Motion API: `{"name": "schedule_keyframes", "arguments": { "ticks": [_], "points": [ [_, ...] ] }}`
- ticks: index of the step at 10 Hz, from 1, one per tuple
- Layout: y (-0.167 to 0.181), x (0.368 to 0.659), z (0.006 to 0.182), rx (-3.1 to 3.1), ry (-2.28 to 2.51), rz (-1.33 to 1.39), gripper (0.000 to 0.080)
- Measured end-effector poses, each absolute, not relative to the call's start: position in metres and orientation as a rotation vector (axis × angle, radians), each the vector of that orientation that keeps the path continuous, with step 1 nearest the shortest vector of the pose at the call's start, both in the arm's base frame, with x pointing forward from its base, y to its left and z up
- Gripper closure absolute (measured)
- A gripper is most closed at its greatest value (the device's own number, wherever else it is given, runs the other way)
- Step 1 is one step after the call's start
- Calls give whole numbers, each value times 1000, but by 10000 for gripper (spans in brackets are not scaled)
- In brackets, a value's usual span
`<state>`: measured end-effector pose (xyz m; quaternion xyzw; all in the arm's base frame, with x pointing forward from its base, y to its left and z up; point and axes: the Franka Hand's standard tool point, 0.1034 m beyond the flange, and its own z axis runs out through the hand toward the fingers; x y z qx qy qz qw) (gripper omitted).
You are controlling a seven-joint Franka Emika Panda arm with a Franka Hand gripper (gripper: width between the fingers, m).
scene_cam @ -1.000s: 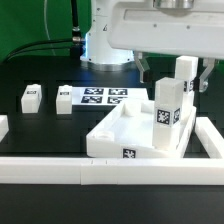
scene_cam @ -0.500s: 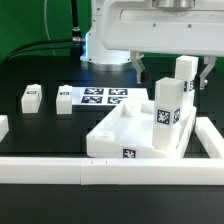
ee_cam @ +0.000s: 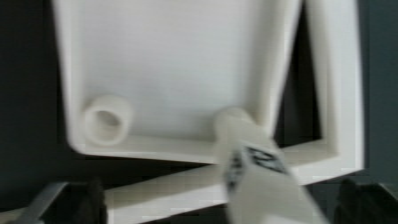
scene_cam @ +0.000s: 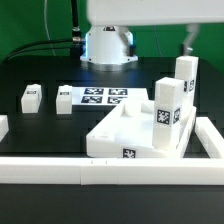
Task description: Assemble desk
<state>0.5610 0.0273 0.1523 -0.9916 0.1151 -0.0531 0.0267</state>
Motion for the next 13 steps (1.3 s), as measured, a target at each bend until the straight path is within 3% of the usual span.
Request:
{"name": "schedule_keyframes", "arguments": {
  "ticks": [4, 6, 9, 13],
  "points": [
    [15, 558, 146, -3065, 318, -164, 150],
    [-24, 547, 123, -3052, 344, -127, 150],
    [-34, 535, 90, -3056, 434, -40, 150],
    [-33, 532, 86, -3045, 518, -15, 150]
  ]
}}
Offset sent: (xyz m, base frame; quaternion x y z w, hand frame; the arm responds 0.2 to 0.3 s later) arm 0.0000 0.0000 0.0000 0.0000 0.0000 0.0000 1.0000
